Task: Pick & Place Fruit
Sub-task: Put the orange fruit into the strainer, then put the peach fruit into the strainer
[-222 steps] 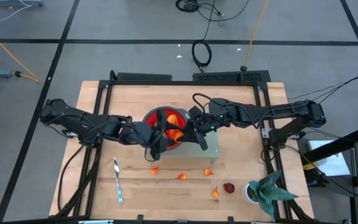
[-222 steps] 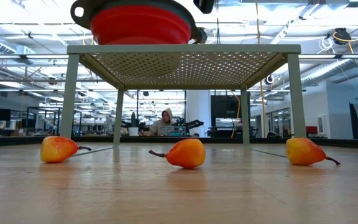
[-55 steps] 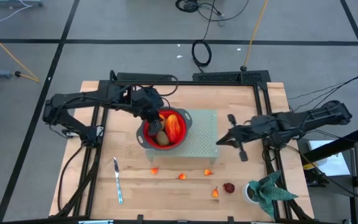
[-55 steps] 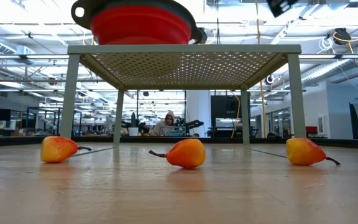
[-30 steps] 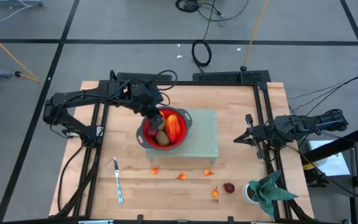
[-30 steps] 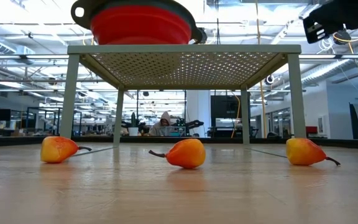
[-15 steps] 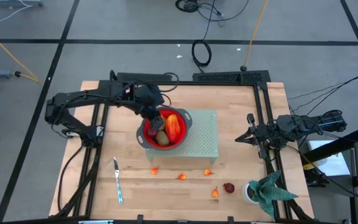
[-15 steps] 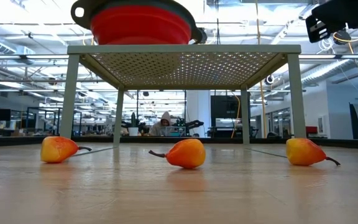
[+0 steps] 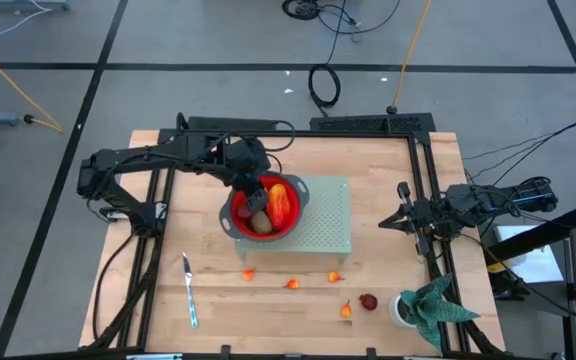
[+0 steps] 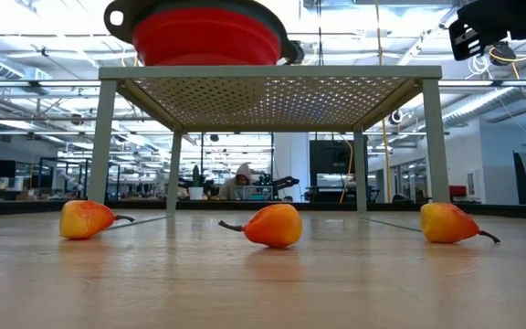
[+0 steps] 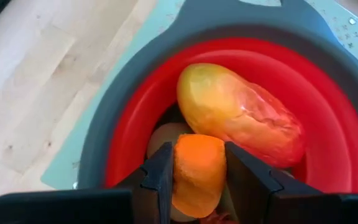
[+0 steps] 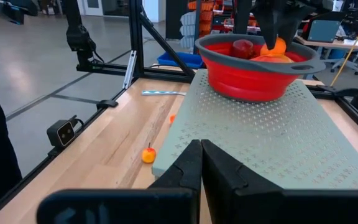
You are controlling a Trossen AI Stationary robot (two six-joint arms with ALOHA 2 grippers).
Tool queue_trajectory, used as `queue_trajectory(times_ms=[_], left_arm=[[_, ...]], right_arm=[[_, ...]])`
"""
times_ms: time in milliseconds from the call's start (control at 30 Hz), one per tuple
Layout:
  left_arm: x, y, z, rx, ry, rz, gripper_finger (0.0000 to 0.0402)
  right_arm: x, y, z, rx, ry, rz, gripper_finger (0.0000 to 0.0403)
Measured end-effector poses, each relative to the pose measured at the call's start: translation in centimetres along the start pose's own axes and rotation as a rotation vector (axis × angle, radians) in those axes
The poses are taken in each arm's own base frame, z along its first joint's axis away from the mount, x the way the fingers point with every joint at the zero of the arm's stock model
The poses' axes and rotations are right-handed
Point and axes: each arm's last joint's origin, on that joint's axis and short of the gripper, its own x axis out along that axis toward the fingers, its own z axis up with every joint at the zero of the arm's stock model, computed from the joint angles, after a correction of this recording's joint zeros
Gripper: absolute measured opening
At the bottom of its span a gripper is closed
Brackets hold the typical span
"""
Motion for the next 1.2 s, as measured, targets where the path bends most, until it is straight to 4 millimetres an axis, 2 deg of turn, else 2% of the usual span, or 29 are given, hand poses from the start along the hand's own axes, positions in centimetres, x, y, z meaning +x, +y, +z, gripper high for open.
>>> queue_trajectory(times_ms=[500,600,733,900,1067,1200], left_arm=[[0.0,0.3,0.1,0.004,-0.035,0.083,0.0232],[-0.6,0.4,0.0,0.000,-0.043,0.066,0.0247],[-2.4,0.3,-0.4,-0.039,-0.074,0.003,0.0256],[-5.8,-0.3,-1.8,-0.154,-0.143,-0.064,0.0257],[-8.3,-2.0,-3.7,-0.181,-0.183,-0.124,0.0257],[-9.3,-3.5,-5.6,-0.204,-0.141,-0.163,0.0257]], right_arm=[[0.0,0.0,0.0,0.000,0.000,0.000,0.0004],[0.0,0.0,0.0,0.000,0.000,0.000,0.0004],[0.0,0.0,0.0,0.000,-0.004,0.000,0.0004],[0.0,0.0,0.0,0.000,-0.004,0.000,0.0004],[0.0,0.0,0.0,0.000,-0.004,0.000,0.0004],[0.0,0.0,0.0,0.000,-0.004,0.000,0.0004]])
